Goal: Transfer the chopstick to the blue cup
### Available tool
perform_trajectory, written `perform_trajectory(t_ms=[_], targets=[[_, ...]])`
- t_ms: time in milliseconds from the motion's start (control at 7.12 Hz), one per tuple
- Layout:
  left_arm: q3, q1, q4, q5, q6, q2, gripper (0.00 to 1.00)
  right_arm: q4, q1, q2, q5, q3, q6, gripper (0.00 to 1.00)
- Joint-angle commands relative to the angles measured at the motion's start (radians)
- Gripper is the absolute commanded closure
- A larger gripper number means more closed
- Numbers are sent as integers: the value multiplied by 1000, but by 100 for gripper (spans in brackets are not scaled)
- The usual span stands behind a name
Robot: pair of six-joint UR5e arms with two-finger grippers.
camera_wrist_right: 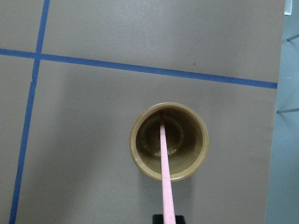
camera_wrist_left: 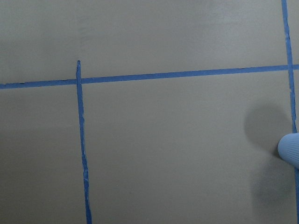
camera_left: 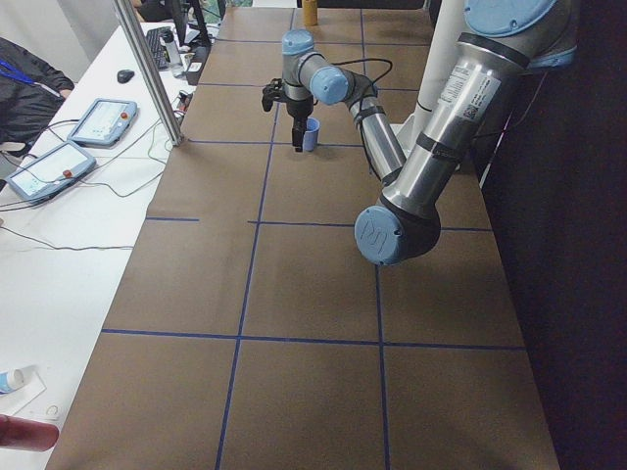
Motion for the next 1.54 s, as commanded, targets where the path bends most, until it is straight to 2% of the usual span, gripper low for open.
perform_trajectory(t_ms=[0, 421, 702, 842, 1123, 1404], targets=[[-2, -1, 2, 0, 0, 0, 0, -160, 20, -4, -2, 138, 0, 100], [-9, -1, 2, 0, -2, 0, 0, -510, 45, -3, -74, 434, -14, 100], [-12, -4, 3, 0, 0, 6, 0, -754, 33, 87, -73, 595, 0, 100], [-38, -4, 2, 0, 9, 49, 0, -858, 1, 157, -58, 623, 26, 100], [-80, -56, 3, 1, 70, 122, 0, -914, -152, 273, 13, 698, 266, 100], [-74, -186, 8, 0, 290, 201, 0, -916, -321, 376, 73, 749, 549, 100]])
